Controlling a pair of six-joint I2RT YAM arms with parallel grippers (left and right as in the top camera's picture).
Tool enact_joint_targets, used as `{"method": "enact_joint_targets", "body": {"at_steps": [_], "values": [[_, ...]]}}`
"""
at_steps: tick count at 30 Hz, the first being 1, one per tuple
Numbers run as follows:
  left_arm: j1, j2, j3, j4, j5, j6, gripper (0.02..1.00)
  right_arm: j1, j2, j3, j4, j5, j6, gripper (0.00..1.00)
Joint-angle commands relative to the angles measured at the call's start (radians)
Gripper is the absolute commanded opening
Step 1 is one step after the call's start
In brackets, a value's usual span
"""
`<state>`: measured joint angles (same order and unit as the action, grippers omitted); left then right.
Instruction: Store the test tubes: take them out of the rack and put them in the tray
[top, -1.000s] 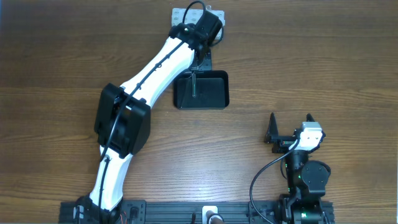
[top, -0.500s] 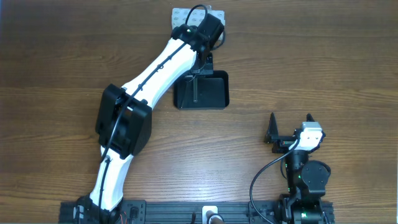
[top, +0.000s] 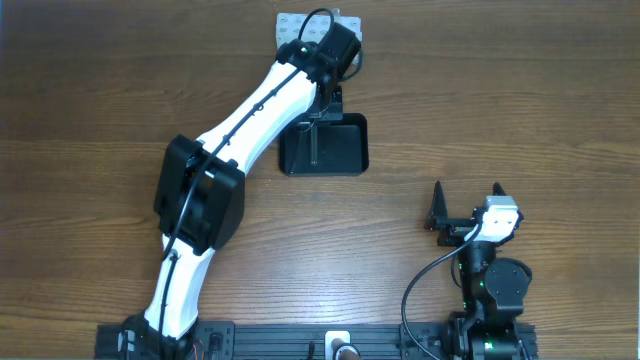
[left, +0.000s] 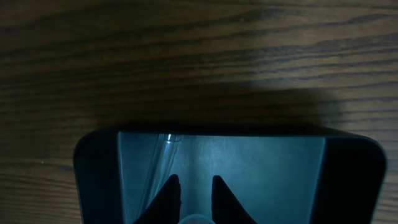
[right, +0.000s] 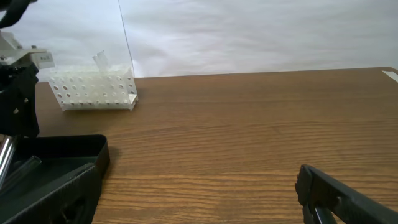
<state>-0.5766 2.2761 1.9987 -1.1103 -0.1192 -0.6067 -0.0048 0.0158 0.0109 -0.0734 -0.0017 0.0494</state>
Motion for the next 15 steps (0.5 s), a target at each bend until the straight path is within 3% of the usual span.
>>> {"method": "enact_joint_targets", "body": {"at_steps": [1,15], "values": [[-0.002,0.047,-0.003,-0.001,-0.001,-0.001,0.075,0.005,-0.006,-0.005,-0.002,0.002,0.001,0.993],[-0.002,0.064,-0.003,0.003,-0.001,0.000,0.088,0.005,-0.006,-0.005,-0.002,0.002,0.001,0.993]]}}
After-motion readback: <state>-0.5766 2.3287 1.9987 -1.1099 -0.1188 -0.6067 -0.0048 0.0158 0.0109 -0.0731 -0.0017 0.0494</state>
